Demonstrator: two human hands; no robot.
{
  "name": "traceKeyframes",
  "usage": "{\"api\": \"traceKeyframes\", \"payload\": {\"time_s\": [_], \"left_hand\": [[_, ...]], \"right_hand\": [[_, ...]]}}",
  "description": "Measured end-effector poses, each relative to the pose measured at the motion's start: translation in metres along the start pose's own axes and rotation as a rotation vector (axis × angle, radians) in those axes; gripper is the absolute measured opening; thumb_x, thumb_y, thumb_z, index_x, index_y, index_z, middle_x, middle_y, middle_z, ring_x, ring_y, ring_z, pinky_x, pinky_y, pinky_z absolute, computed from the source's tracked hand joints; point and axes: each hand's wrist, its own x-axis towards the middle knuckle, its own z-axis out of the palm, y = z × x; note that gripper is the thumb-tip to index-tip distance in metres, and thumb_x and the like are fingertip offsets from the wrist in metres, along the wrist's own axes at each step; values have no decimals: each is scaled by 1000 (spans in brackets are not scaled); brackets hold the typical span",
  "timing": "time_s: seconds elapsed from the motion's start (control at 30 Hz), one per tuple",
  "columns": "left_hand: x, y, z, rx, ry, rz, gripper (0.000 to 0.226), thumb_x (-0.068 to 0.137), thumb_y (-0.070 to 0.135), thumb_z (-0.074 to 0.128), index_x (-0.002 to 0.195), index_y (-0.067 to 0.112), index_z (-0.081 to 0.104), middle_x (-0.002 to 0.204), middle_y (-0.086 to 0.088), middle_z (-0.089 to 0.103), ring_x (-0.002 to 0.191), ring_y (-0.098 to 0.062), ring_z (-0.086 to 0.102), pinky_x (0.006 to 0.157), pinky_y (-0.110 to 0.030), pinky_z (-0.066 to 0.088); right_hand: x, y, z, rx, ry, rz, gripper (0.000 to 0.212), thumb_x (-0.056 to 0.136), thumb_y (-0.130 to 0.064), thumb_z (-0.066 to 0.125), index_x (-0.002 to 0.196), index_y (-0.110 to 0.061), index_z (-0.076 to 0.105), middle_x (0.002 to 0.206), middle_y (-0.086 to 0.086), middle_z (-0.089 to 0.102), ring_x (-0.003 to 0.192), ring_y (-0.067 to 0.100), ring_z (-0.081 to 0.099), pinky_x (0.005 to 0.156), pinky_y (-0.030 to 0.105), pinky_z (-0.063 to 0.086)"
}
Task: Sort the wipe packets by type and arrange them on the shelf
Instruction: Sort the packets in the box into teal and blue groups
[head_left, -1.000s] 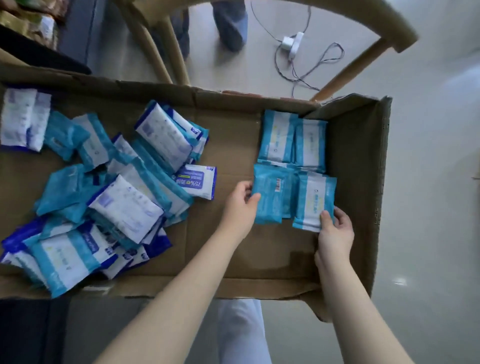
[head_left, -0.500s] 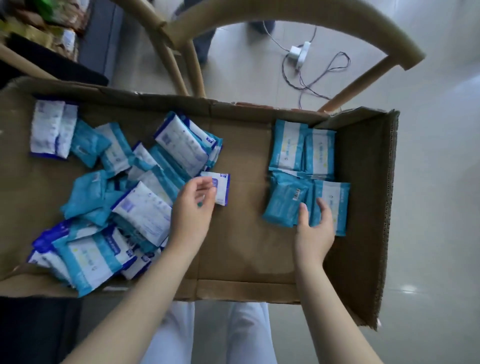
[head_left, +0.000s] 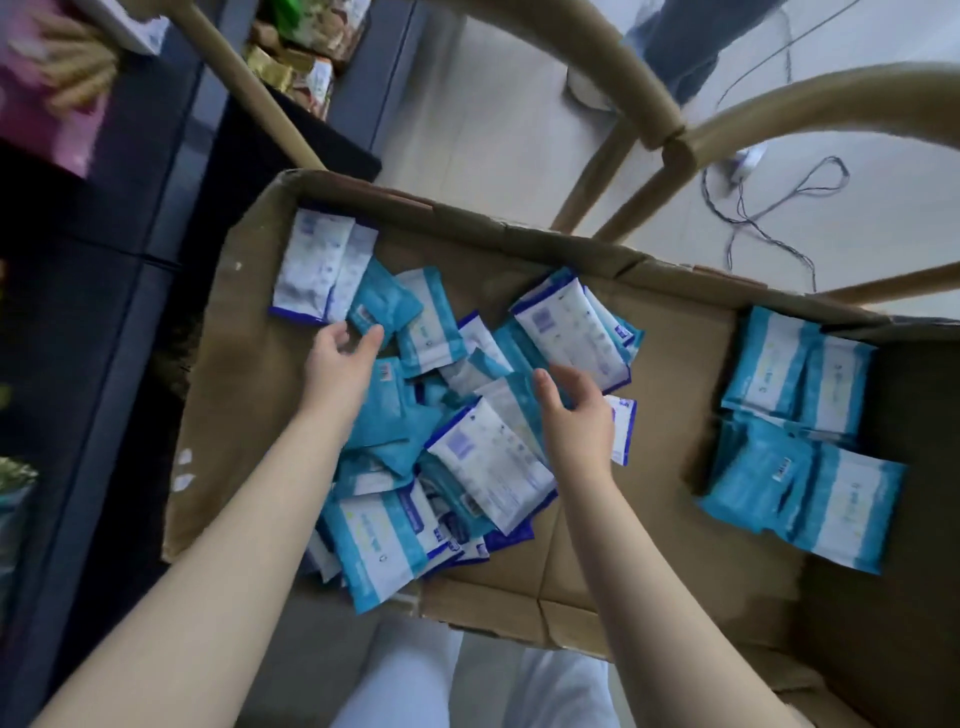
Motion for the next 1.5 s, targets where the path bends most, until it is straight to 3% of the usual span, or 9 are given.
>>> {"api": "traceKeyframes", "payload": {"time_s": [0.13,0.27,0.4,0.6,0.7,1.0,1.13,1.37,1.5], "left_hand": [[30,19,14,-188,-2,-209,27,91,43,66,98,19,56,97,2,55,96,-17,50,76,-27,42],[48,35,26,-378,87,-420,80,81,53,72,143,14,39,137,-7,53,122,-28,54,95,-39,48],[54,41,36,-376,114,-458,64,92,39,65,144,10,41,141,-11,52,124,-30,55,98,-43,49],[30,39,27,-432,130,-389,32,92,15,67,122,10,56,115,0,62,89,-15,61,62,-19,53],[5,26,10,-387,23,-363,8,95,19,63,101,15,60,99,0,63,64,-8,50,40,-15,35],[-111,5,8,-346,-150,-175,14,97,12,58,109,18,59,109,-2,70,98,-17,67,86,-35,52],[-147,1,34,-218,-212,-48,18,98,10,55,114,20,57,109,7,69,98,-7,67,77,-22,52],[-193,-16,95,-101,-178,34,17,99,11,55,108,26,54,103,13,67,95,-5,66,80,-27,53],[-216,-42,124,5,-251,31,18,98,12,56,106,28,56,106,10,69,97,-6,67,82,-29,53]], "right_hand": [[2,2,7,53,60,144,30,95,-41,62,116,-20,67,113,-8,69,107,12,63,93,32,51],[6,8,-4,38,90,263,27,93,-52,61,102,-27,63,95,-15,66,100,15,65,93,40,53],[12,10,-13,-15,-29,359,29,88,-60,62,88,-31,59,94,-15,64,99,17,65,96,43,53],[10,11,-21,14,-84,381,32,86,-44,73,103,-18,67,102,-4,66,88,11,64,81,35,54],[5,15,-23,108,-64,380,30,84,-32,79,103,-11,68,99,1,70,89,16,67,81,35,56],[-13,37,-55,211,22,135,14,86,-19,77,75,-27,74,78,-9,75,83,14,70,80,35,58],[-20,59,-90,360,69,139,11,91,-13,70,88,-23,74,89,-5,75,83,8,68,63,17,53],[-24,113,-129,325,109,226,11,88,-18,74,84,-28,73,87,-3,74,85,14,70,85,35,59],[-32,153,-165,270,72,319,18,81,-30,81,93,-17,77,87,-2,74,85,13,68,83,29,56]]}}
